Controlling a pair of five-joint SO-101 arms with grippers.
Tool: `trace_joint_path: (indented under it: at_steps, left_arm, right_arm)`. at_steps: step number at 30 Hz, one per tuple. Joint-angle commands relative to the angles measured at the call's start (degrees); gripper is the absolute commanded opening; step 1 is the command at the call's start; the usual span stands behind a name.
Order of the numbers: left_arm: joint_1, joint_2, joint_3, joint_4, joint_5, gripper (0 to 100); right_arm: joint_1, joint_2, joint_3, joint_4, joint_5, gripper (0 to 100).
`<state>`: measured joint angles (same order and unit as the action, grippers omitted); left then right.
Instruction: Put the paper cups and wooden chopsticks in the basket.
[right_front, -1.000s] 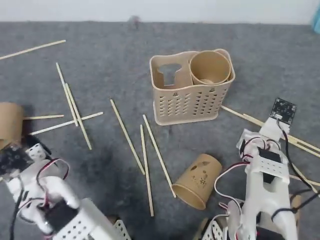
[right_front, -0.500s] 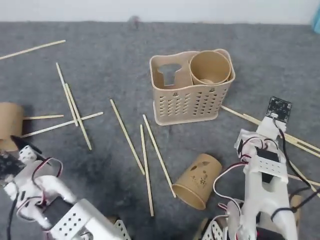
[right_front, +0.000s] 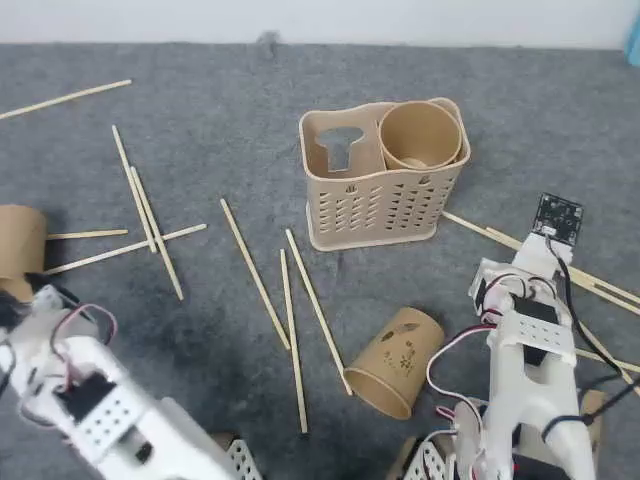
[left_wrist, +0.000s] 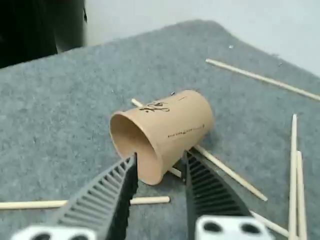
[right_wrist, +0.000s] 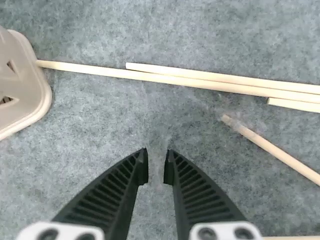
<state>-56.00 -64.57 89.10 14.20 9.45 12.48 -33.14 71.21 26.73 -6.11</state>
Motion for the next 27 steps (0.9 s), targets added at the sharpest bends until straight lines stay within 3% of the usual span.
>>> trace_joint_path:
  at_steps: [1,15,27]
  left_arm:
    - [-0.35,12.31,-6.73,-5.1,0.62,14]
    - [0.18,59.16,-26.42,-23.65,0.53,14]
    - [1.32,66.55,-38.11,-23.91,2.37,14]
  right_arm:
    - [-0.48,-1.89,-0.44,-1.1,0.79,7.6]
    - [-0.57,-1.89,-0.44,-1.36,0.79,7.6]
    - [-1.63,-1.89,-0.44,-1.36,0.79,7.6]
